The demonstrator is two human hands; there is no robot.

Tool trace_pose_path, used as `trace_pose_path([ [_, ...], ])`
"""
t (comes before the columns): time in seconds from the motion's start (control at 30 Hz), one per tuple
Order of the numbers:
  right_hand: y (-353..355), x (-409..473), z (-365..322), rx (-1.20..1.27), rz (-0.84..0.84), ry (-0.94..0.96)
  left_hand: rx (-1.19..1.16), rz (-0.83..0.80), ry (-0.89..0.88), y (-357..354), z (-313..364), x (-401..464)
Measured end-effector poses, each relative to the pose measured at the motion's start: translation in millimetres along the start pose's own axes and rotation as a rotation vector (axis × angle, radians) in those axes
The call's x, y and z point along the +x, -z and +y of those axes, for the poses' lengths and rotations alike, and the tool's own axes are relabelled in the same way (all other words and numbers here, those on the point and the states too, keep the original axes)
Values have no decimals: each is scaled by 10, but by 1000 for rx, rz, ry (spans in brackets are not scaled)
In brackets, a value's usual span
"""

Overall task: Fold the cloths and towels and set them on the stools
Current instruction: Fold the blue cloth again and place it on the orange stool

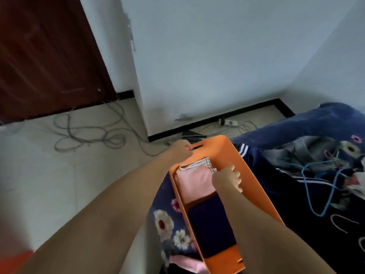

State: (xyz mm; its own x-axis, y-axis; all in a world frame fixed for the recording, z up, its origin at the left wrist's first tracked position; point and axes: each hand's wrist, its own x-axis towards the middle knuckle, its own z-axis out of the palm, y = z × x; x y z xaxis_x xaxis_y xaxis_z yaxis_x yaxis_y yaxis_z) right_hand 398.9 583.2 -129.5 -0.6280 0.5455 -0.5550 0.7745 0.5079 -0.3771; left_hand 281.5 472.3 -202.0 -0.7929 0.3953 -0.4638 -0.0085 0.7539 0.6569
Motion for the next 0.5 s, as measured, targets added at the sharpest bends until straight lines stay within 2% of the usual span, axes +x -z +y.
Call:
trace_pose_path([
  [0.03, -81, -52, -41, -100, 70, -44, 27, 104, -33, 314, 145, -398],
  [0.07, -108, -155, -228, -183, 152, -2, 54, 169, -28, 654, 179, -803],
  [0.2, -223, -738, -1072, -411, 314, 485, 136, 462, 9, 1430, -113, -1391],
  [0.37, -836, -2033, -1807, -510, 286, 951, 255, 736, 194, 2036, -929, -2829],
  [0.5, -1595, -3158, -1868, -588, 259, 1204, 359, 847, 346, 2096, -1694, -4285],
])
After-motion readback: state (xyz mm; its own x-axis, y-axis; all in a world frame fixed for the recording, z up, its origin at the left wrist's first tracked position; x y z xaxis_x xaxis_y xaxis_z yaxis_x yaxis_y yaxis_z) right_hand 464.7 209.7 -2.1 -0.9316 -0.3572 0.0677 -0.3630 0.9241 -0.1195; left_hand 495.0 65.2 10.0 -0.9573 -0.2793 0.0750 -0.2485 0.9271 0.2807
